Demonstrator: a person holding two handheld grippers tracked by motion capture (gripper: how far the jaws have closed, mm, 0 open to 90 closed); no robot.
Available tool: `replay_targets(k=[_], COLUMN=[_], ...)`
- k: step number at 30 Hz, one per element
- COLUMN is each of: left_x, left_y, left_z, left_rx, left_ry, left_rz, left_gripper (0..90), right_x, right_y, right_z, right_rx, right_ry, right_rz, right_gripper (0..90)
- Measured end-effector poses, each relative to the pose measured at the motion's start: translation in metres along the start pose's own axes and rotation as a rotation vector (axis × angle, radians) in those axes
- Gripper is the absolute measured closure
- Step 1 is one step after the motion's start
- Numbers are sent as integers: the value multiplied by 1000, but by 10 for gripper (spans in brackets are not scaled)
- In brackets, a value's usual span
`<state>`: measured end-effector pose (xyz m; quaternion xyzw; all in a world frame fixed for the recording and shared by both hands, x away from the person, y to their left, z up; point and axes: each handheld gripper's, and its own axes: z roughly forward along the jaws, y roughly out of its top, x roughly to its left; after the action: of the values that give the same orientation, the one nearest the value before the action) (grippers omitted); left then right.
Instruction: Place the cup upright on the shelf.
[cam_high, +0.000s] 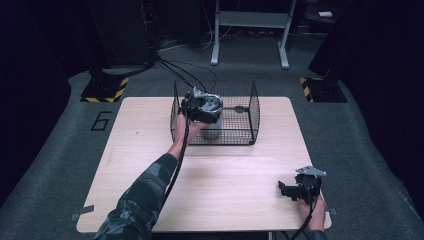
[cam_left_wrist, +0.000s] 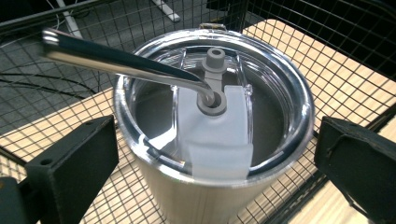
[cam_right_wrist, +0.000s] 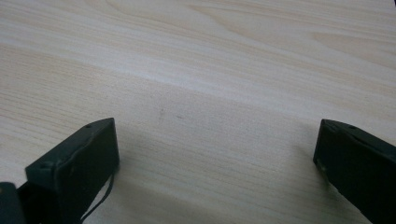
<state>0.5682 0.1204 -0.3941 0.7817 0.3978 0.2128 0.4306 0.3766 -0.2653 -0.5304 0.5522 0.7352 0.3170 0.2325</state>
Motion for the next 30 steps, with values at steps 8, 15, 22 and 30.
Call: replay_targets(k=[8, 15, 22, 30], left_x=[-3, -3, -6, -8], left_y=[1, -6, -20, -59], left_z=[-28, -61, -90, -123], left_rx=[1, 13, 13, 38], left_ry=[-10, -34, -34, -14], left_rz=[17, 46, 72, 86], left_gripper=[12, 11, 10, 2], right_x=[0, 0, 0, 0], right_y=[0, 0, 0, 0], right_z=[0, 0, 0, 0], right_rx=[0, 0, 0, 2], right_ry=[0, -1, -2, -4], right_rz=[1, 1, 1, 2], right_gripper=[0, 0, 0, 0])
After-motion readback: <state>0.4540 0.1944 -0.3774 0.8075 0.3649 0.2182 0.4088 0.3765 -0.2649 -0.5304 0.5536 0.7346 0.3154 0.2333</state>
